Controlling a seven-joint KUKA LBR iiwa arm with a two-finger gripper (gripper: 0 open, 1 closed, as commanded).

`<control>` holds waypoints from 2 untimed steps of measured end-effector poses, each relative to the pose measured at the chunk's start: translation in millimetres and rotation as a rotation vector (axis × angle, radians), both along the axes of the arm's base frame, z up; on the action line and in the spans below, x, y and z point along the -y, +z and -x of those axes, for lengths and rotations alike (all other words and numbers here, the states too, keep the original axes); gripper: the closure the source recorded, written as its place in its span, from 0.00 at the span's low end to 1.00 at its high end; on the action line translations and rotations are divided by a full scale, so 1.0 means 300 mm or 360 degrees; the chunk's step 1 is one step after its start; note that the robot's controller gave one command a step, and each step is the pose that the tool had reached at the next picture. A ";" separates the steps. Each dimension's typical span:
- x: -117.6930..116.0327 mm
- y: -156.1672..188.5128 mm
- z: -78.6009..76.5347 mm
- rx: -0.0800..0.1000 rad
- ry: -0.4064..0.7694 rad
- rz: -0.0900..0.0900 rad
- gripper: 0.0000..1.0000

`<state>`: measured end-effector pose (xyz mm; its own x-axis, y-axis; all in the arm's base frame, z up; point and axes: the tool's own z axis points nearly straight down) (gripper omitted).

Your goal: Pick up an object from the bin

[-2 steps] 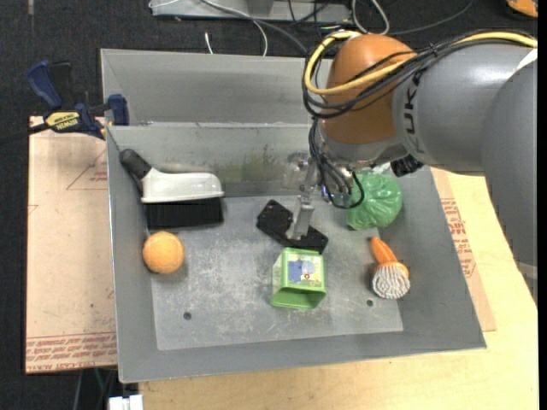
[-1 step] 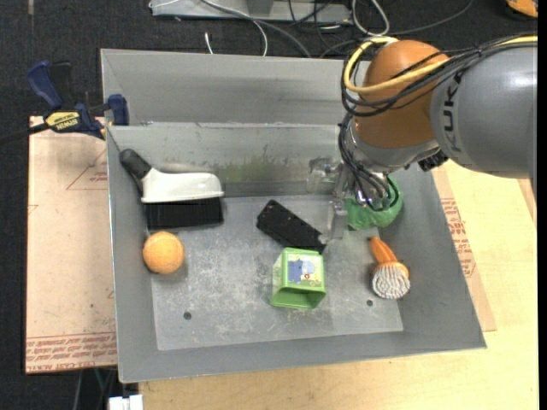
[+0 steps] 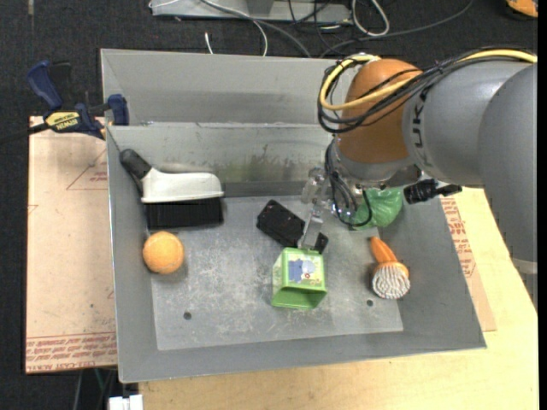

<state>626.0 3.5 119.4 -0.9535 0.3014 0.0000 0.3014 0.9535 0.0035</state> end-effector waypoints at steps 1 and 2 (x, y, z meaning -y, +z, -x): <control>-0.055 -0.166 -0.040 0.0019 -0.0117 0.0001 0.00; -0.110 -0.156 -0.005 0.0033 -0.0344 -0.0003 1.00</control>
Offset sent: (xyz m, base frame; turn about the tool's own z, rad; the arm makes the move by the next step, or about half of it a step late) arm -0.0009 0.0332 -0.0494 0.2192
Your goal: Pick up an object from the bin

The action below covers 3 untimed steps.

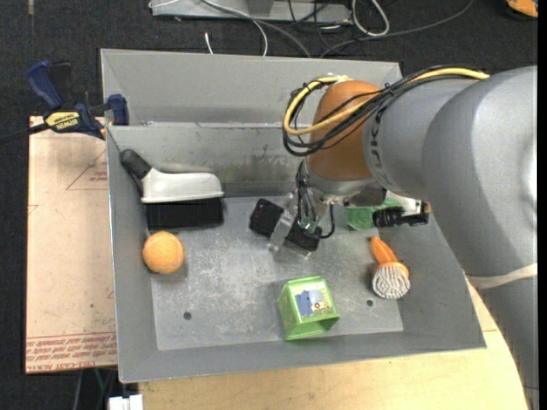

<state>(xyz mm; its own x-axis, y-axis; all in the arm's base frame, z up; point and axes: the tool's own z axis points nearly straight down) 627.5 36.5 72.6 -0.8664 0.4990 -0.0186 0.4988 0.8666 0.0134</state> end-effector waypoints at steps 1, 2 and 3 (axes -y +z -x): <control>0.000 0.000 0.000 0.0000 0.0000 0.0000 1.00; 0.000 0.015 0.002 -0.0002 0.0001 0.0000 1.00; -0.001 0.041 0.002 -0.0003 0.0002 -0.0001 1.00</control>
Offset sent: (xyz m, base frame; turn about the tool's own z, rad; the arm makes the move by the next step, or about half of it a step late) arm -0.0001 0.0001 0.0161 -0.0001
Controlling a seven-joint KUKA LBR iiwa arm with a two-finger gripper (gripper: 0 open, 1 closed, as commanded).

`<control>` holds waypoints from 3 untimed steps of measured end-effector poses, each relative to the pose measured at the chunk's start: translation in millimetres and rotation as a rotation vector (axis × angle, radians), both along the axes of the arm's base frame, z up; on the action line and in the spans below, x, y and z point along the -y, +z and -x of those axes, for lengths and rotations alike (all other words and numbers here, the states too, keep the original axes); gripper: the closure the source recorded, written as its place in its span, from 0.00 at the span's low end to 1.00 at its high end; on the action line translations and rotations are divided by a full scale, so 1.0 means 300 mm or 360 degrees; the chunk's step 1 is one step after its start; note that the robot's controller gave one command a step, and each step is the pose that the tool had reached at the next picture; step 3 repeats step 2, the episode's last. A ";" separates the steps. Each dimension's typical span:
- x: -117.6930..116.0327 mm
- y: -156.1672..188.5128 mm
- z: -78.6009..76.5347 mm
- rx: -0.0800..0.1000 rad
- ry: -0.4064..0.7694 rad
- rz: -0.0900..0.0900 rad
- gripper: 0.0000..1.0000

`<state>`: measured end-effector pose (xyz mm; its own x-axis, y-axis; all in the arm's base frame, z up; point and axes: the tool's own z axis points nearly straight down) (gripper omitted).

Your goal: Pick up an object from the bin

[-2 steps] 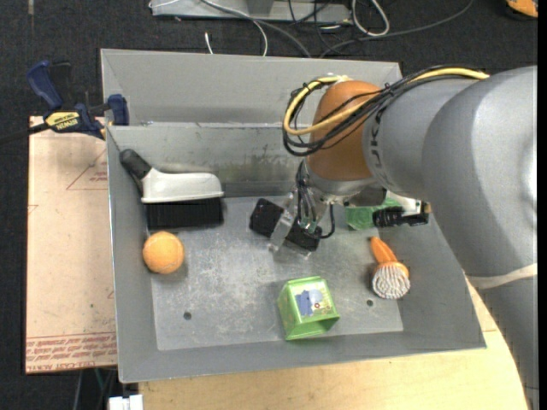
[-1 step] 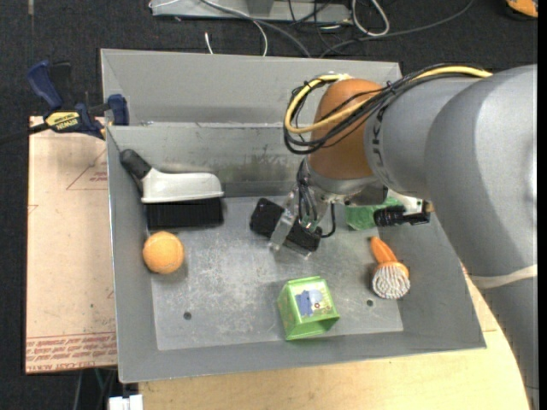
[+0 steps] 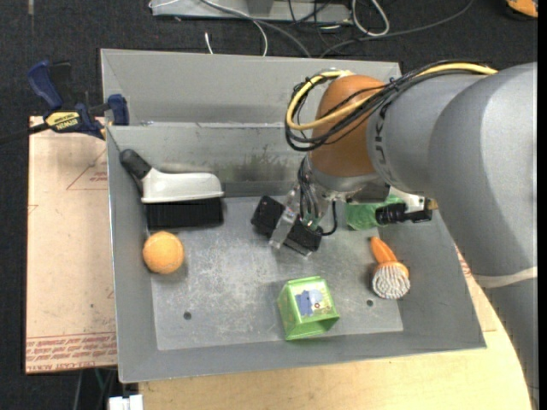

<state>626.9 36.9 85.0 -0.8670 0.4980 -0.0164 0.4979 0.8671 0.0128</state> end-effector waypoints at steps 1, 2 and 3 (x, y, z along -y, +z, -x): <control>0.000 0.075 0.006 -0.0009 0.0002 -0.0001 1.00; 0.000 0.236 0.006 -0.0009 0.0005 -0.0001 1.00; 0.000 0.236 0.006 -0.0009 0.0005 -0.0001 1.00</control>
Offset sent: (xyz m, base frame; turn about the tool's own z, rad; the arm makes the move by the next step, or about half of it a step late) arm -0.0017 -0.0002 0.0906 -0.0007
